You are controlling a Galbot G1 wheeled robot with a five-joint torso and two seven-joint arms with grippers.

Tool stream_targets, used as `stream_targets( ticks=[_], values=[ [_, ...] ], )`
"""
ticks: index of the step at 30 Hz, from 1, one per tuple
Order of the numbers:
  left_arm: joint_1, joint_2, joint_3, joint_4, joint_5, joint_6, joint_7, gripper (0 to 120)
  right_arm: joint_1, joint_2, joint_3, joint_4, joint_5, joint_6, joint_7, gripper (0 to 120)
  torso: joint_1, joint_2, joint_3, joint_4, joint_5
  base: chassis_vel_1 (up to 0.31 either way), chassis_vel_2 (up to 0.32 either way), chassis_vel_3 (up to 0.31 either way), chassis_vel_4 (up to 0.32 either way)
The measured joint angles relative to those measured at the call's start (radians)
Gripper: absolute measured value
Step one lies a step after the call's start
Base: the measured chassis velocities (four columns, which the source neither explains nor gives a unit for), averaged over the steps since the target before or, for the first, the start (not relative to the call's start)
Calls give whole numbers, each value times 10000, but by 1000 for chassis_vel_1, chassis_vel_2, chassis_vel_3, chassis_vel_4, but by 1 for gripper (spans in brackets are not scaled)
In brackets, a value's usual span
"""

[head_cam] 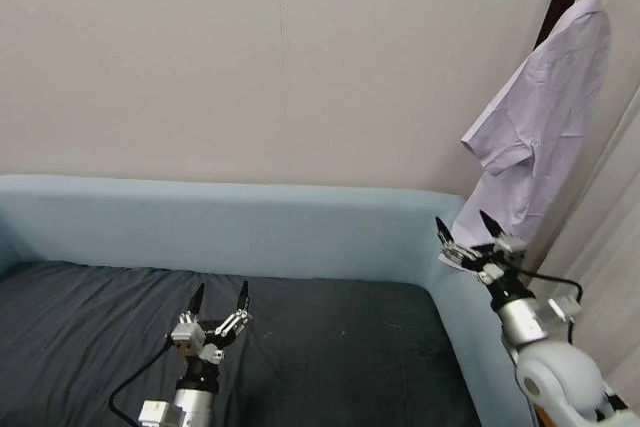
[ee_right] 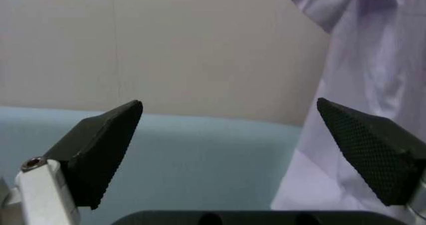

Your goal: Pick up the clothes from the sofa and hang them on the clothes hanger.

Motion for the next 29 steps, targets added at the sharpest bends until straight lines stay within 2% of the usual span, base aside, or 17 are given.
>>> stream_targets(
  ticks=[2,3,6,10,29],
  values=[
    [245,-115,143,-179,213,24,-140,100,-864,755,427,537,-386,-88,-79,100,0,1,0,6,-5,0,0,0,0],
    [245,-115,143,-179,213,24,-140,100,-864,755,427,537,-386,-88,-79,100,0,1,0,6,-5,0,0,0,0],
    [539,-158,341,-570,531,422,-642,100,-1898,1572,596,1132,-1123,-129,25,100,0,1,0,8,-6,0,0,0,0],
    [803,-97,398,-731,1019,681,-970,100,-2517,2059,462,1139,-1853,199,50,100,0,0,1,7,-2,0,0,0,0],
    [838,-34,403,-726,1073,768,-996,100,-2482,2074,293,1006,-1927,325,127,100,3,-1,3,7,-3,0,0,0,0]
  ],
)
